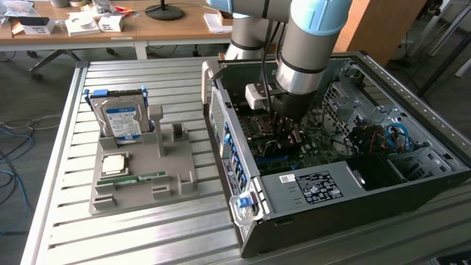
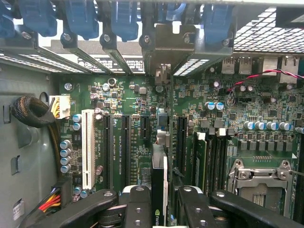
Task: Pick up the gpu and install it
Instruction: 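Insert the gpu into the slot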
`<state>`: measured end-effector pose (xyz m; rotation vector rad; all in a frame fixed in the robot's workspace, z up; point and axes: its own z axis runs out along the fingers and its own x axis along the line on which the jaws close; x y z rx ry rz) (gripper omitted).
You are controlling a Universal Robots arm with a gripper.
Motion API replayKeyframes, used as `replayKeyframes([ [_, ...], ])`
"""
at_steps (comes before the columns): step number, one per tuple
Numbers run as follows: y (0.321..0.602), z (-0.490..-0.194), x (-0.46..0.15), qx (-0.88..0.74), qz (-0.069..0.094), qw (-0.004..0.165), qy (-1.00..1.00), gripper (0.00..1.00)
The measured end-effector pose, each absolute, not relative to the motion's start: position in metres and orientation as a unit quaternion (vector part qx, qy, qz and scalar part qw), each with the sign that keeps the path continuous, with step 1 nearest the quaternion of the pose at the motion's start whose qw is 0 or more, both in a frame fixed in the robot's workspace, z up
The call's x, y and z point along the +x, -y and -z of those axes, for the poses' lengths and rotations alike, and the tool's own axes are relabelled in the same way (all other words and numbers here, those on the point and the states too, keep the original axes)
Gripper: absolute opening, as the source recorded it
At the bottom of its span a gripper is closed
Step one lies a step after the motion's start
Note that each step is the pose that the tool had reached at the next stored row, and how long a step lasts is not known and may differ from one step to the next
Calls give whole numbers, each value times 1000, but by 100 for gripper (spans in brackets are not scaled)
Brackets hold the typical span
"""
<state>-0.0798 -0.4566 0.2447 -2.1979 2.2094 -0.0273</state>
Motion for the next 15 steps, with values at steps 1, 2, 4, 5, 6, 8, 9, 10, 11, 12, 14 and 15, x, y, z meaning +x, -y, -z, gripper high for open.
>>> replayKeyframes([
  [1, 457, -245, -80, -705, 9, 13, -709, 26],
  [2, 457, -245, -80, -705, 9, 13, -709, 26],
  [4, 457, -245, -80, -705, 9, 13, -709, 26],
  [5, 457, -245, -80, -705, 9, 13, -709, 26],
  [6, 457, -245, -80, -705, 9, 13, -709, 26],
  [8, 457, -245, -80, -705, 9, 13, -709, 26],
  [9, 457, -245, -80, -705, 9, 13, -709, 26],
  [10, 457, -245, -80, -705, 9, 13, -709, 26],
  [11, 457, -245, -80, -705, 9, 13, -709, 26],
  [12, 457, -245, -80, -705, 9, 13, -709, 26],
  [14, 457, -245, -80, -705, 9, 13, -709, 26],
  [15, 457, -245, -80, -705, 9, 13, -709, 26],
])
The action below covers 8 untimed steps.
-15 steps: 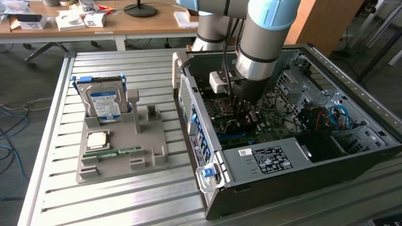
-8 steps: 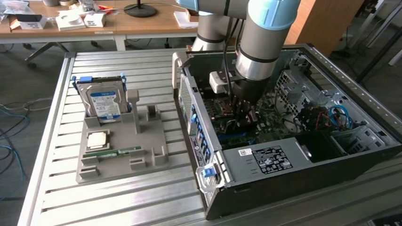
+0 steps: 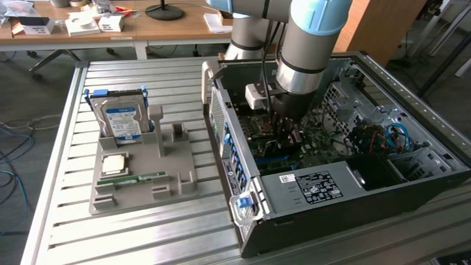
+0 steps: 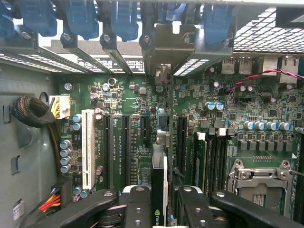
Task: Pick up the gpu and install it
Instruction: 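Insert the gpu into the slot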
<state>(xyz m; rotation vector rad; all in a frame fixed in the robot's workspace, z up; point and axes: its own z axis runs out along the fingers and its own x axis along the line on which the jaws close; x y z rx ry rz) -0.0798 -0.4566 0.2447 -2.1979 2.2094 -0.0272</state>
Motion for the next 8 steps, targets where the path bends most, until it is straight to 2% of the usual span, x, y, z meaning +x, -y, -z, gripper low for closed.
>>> replayKeyframes([
  [8, 457, -244, -80, -705, 8, 13, -709, 26],
])
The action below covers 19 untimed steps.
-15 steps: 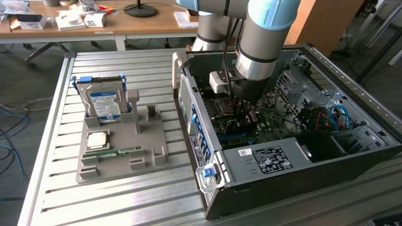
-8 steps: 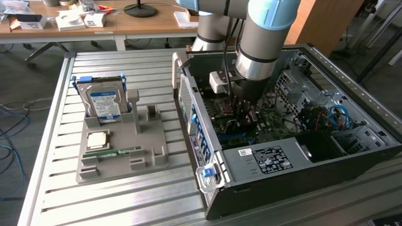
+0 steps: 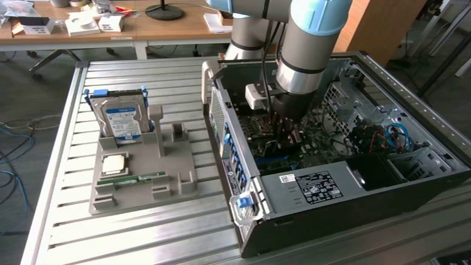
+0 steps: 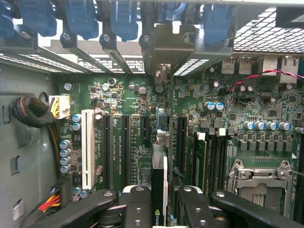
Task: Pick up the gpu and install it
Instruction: 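Insert the gpu into the slot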
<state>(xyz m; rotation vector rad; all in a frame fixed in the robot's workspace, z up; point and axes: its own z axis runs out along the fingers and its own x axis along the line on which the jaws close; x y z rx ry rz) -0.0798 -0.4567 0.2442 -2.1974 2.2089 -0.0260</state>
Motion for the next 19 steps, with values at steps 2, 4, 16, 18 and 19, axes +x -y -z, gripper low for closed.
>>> replayKeyframes([
  [2, 457, -243, -80, -705, 8, 13, -709, 26],
  [4, 457, -243, -80, -705, 8, 13, -709, 26],
  [16, 457, -242, -80, -705, 8, 13, -709, 26],
  [18, 457, -242, -80, -705, 8, 13, -709, 26],
  [19, 457, -242, -80, -705, 8, 13, -709, 26],
])
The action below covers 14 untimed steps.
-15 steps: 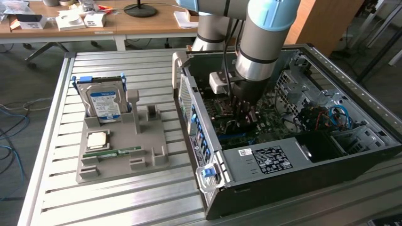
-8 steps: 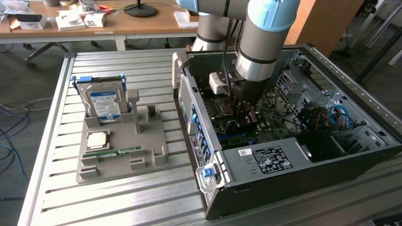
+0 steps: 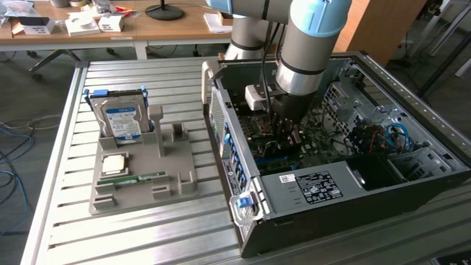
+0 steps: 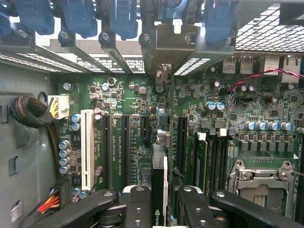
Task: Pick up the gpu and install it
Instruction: 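Insert the gpu into the slot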
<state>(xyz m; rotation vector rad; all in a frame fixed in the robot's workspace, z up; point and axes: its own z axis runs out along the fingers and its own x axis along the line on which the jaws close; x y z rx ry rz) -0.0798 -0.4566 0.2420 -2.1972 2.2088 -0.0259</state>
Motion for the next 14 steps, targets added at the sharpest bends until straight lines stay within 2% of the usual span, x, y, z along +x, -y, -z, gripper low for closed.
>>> replayKeyframes([
  [12, 457, -242, -80, -705, 8, 13, -709, 26],
  [13, 457, -242, -80, -705, 8, 13, -709, 27],
  [14, 457, -242, -80, -705, 8, 13, -709, 33],
])
